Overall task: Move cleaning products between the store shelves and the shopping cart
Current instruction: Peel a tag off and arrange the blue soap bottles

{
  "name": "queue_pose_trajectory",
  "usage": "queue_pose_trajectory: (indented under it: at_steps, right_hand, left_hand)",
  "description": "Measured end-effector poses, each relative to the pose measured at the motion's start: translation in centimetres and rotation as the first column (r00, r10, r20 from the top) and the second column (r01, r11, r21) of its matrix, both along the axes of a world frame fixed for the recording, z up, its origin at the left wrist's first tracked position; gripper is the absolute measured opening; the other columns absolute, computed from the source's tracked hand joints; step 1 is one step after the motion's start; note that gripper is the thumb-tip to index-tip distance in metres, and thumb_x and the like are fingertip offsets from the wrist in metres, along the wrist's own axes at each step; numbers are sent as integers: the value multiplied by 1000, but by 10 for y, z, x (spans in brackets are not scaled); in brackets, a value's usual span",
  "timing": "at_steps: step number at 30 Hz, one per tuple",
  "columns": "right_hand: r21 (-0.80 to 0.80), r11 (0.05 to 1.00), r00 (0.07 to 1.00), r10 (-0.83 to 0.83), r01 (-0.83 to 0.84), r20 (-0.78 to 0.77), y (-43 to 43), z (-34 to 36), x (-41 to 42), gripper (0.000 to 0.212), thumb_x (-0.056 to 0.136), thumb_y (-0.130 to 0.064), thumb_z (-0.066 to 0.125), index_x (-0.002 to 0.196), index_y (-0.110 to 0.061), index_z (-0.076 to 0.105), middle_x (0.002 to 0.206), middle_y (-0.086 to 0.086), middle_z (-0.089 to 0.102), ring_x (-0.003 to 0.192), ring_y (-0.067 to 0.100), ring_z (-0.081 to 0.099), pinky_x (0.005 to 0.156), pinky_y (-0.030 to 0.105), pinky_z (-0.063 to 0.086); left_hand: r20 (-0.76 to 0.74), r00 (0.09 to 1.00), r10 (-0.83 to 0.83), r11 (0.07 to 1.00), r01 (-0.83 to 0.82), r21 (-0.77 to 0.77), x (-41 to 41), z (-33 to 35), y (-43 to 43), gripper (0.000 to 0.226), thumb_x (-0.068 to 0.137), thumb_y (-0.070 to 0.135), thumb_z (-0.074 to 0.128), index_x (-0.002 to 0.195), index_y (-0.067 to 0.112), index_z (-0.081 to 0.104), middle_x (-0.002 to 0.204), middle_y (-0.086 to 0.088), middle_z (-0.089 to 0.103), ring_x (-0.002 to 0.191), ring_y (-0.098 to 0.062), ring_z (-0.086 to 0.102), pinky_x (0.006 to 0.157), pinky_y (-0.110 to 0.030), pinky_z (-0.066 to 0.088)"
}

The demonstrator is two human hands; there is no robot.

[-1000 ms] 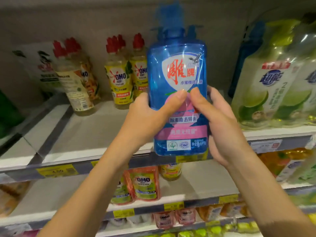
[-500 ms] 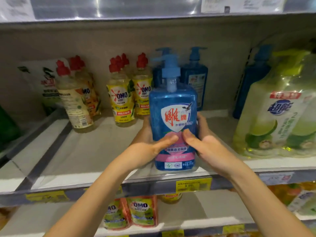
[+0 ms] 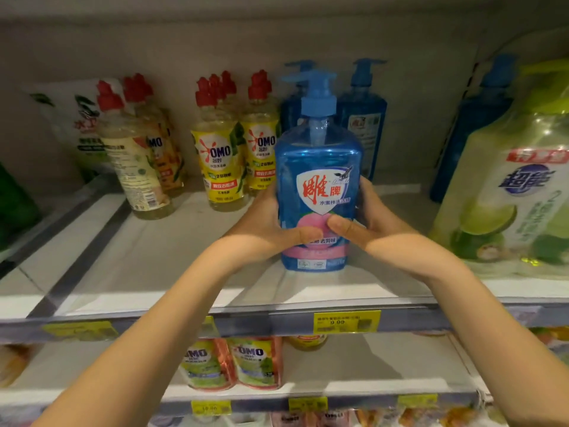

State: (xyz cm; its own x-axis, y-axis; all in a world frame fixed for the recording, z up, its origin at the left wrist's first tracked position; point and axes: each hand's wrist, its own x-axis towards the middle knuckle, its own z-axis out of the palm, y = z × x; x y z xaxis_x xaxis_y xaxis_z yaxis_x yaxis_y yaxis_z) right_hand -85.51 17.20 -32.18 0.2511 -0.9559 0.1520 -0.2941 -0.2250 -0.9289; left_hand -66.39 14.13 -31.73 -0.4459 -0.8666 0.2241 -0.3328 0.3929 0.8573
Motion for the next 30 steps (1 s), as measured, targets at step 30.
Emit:
queue_pose_trajectory:
  at_steps: [30]
  right_hand:
    - [-162, 922, 913, -376, 351, -157, -123, -11, 1, 45, 101, -24, 48, 142, -14, 33, 138, 10, 43, 130, 29, 42, 104, 35, 35]
  left_hand:
    - [163, 874, 457, 875, -410, -256, -53, -18, -113, 53, 86, 33, 69, 131, 9, 53, 126, -11, 62, 112, -27, 60, 94, -33, 45]
